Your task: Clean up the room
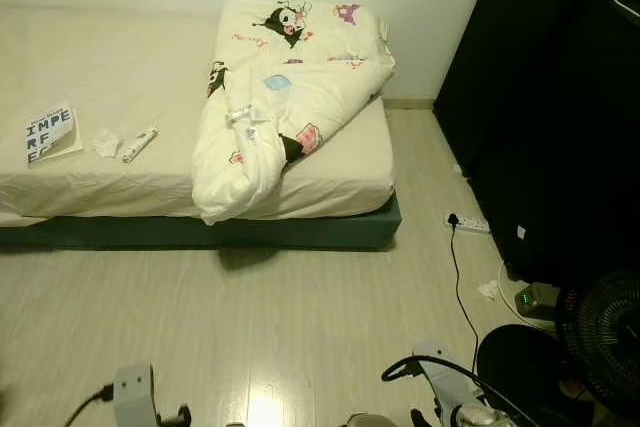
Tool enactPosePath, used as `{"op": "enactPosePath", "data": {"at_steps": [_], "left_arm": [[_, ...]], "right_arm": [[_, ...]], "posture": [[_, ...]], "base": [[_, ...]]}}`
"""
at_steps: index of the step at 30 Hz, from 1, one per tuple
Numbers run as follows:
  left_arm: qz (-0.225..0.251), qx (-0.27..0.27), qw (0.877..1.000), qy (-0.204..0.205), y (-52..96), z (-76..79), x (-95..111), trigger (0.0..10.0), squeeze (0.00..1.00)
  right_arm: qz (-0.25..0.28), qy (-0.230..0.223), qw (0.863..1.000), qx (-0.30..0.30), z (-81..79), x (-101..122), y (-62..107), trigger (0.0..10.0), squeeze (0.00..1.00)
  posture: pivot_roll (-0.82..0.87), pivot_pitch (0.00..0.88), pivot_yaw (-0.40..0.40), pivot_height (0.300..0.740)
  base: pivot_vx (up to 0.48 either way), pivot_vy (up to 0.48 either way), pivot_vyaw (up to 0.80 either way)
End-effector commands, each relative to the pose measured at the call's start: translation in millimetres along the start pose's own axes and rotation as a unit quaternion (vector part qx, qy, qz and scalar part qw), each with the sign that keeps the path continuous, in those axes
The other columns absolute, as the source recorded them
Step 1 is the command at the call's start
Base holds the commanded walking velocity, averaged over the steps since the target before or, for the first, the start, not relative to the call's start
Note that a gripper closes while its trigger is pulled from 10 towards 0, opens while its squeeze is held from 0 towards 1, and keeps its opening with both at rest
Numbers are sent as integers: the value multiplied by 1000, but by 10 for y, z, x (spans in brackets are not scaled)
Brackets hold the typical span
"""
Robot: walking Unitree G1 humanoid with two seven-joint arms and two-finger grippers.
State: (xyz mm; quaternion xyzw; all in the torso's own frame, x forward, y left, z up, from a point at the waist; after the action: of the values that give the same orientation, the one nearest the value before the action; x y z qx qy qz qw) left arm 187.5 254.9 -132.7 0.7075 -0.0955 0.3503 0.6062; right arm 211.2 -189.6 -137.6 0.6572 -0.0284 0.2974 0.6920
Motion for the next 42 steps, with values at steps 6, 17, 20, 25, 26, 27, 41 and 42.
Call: {"op": "enactPosePath", "data": {"at_steps": [6,17,20,25,26,27,41,42], "left_arm": [[19,-34,999,-33,-10,188,83,10000,0],[13,-58,998,-26,14,237,-1,10000,0],[18,-61,998,-19,12,249,27,10000,0],[27,-64,997,-16,3,283,91,10000,0],[31,-66,997,-16,-3,302,123,10000,0],[31,-66,997,-16,-3,302,123,10000,0],[37,-76,996,-18,-5,365,161,10000,0],[36,-76,996,-18,-4,364,157,10000,0]], "right_arm": [[0,-17,1000,-12,15,-5,-2,10000,0],[-6,-29,999,-22,59,-48,6,10000,0],[-6,-30,999,-23,70,-52,8,10000,0],[-5,-32,999,-24,85,-51,10,10000,0],[-5,-33,999,-25,94,-47,11,10000,0],[-5,-33,999,-25,94,-47,11,10000,0],[1,-40,999,-32,153,9,15,10000,0],[2,-40,999,-33,155,14,15,10000,0]], "posture": [[-40,0,-9,740],[-44,0,-6,740],[-45,0,-4,740],[-44,0,-6,740],[-45,0,-6,740],[-45,0,-6,740],[-55,0,-7,740],[-55,0,-7,740]], "base": [[0,0,651],[80,0,0],[268,0,0],[306,0,0],[341,0,0],[341,0,0],[343,0,0],[345,0,0]]}}
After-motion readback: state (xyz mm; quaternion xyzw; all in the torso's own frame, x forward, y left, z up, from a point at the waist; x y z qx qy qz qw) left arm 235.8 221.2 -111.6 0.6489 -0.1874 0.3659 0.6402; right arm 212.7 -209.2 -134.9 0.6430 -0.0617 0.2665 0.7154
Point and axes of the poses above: a point about 5 cm out from each wrist's last joint towards the gripper, its own y axis pointing back from the gripper into the wrist, its own x axis along the axis of the wrist's last joint, z = x × y, the point moved 6 cm from there along -y, pointing out of the wrist towards the gripper, and after that the axes turned 3 degrees about y, right-handed, at the moved point
